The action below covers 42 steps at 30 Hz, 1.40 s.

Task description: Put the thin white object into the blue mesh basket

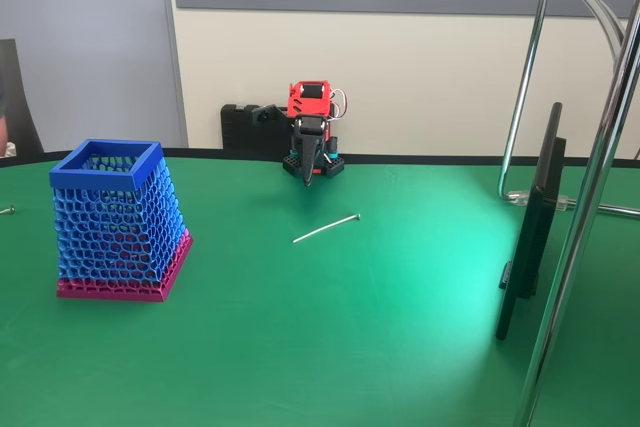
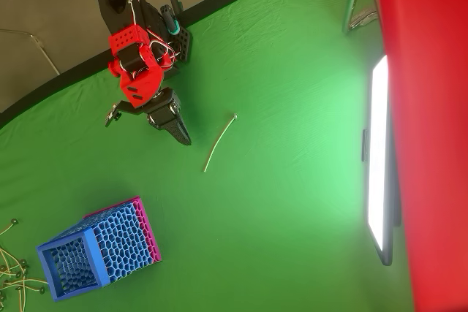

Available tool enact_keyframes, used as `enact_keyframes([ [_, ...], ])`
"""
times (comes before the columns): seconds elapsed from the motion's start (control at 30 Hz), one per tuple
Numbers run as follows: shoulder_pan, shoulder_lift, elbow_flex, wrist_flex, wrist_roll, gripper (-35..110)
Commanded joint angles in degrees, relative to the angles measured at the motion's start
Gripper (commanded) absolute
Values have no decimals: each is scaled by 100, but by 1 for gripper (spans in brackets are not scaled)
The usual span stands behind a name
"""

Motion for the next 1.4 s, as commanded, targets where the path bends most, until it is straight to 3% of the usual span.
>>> enact_keyframes([
  [0.0,44,44,44,35,-35,1],
  [1.37,-35,44,44,0,-35,1],
])
